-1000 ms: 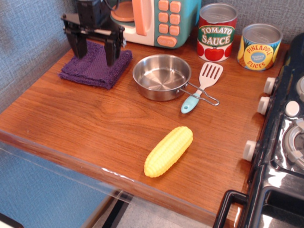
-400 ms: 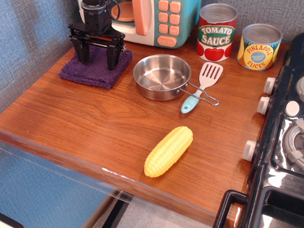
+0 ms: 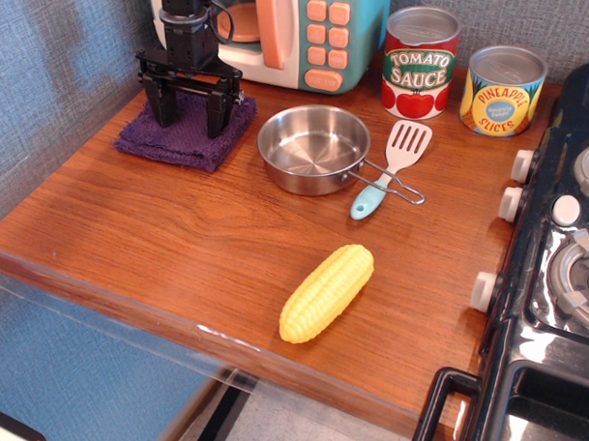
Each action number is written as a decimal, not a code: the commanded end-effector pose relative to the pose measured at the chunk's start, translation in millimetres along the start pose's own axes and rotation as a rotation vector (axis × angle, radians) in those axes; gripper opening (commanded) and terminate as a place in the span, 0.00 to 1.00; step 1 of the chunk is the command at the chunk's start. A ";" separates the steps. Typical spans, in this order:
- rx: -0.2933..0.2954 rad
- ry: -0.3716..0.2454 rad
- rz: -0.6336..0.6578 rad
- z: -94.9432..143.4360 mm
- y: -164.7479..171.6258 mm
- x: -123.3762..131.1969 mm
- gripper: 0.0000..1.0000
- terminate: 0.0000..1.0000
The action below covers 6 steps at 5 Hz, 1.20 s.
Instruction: Move the cloth to the front of the table.
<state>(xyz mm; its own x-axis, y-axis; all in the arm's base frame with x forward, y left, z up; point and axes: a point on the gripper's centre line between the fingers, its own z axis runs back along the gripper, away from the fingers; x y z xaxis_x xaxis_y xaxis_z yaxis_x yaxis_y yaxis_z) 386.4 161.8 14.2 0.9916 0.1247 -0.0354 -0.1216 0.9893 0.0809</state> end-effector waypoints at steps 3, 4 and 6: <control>0.029 0.070 -0.050 16.9 -15.5 -145.9 1.00 0.00; 0.014 0.073 -0.058 19.9 -16.9 -163.5 1.00 0.00; -0.015 -0.017 -0.092 42.2 -23.6 -159.0 1.00 0.00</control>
<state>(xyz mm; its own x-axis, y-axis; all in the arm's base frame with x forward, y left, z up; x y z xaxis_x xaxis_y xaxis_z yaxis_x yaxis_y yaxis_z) 229.9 105.7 47.9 0.9967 0.0319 -0.0748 -0.0292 0.9989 0.0369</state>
